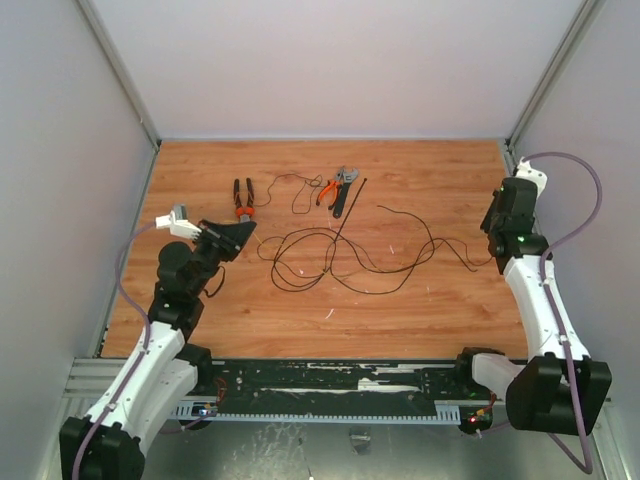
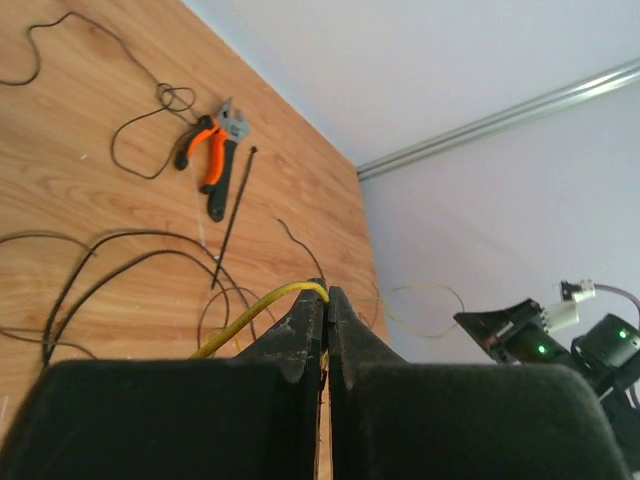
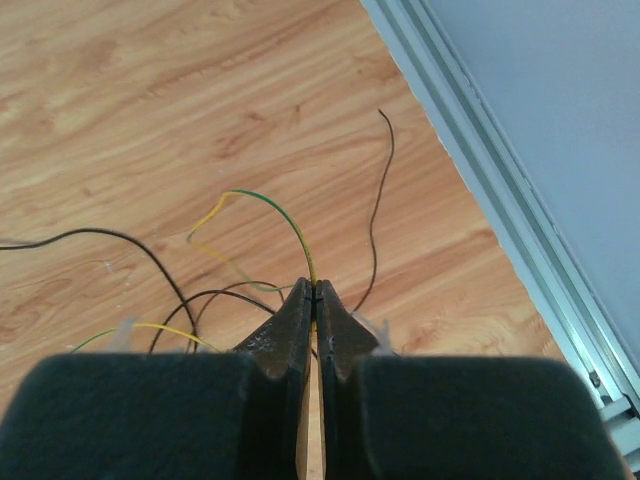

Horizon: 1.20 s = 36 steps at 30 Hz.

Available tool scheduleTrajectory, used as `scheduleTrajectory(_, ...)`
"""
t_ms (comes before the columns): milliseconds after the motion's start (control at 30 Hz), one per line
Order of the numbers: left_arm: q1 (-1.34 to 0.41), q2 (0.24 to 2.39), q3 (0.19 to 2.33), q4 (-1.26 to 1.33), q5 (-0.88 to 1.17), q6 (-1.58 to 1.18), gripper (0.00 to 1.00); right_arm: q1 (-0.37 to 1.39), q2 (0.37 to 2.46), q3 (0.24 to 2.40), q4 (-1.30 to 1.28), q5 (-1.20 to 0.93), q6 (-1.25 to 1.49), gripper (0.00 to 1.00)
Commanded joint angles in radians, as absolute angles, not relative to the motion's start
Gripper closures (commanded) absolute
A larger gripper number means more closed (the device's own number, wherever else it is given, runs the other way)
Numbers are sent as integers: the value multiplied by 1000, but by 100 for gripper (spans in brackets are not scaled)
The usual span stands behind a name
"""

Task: Zip-tie the wires
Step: Straighten the cable at the center of the board.

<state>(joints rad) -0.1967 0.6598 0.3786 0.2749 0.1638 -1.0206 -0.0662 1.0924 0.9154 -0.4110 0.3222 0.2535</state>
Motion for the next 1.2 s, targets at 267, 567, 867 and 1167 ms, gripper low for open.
scheduleTrajectory(267,-202,772,295,370,-29,-1038,100,-118,1175,822,-289,344,259,100)
scheduleTrajectory(567,-228,871,201,470,-84,-1077,100,-130,1321,831,-233,472,268,100)
scheduleTrajectory(867,-236,885,89,515,-165,-1126,66,-137,1404,838,-221,439,267,100)
scheduleTrajectory(1167,-236,888,81,490,-187,-1134,34,-138,1405,890,-255,444,250,81)
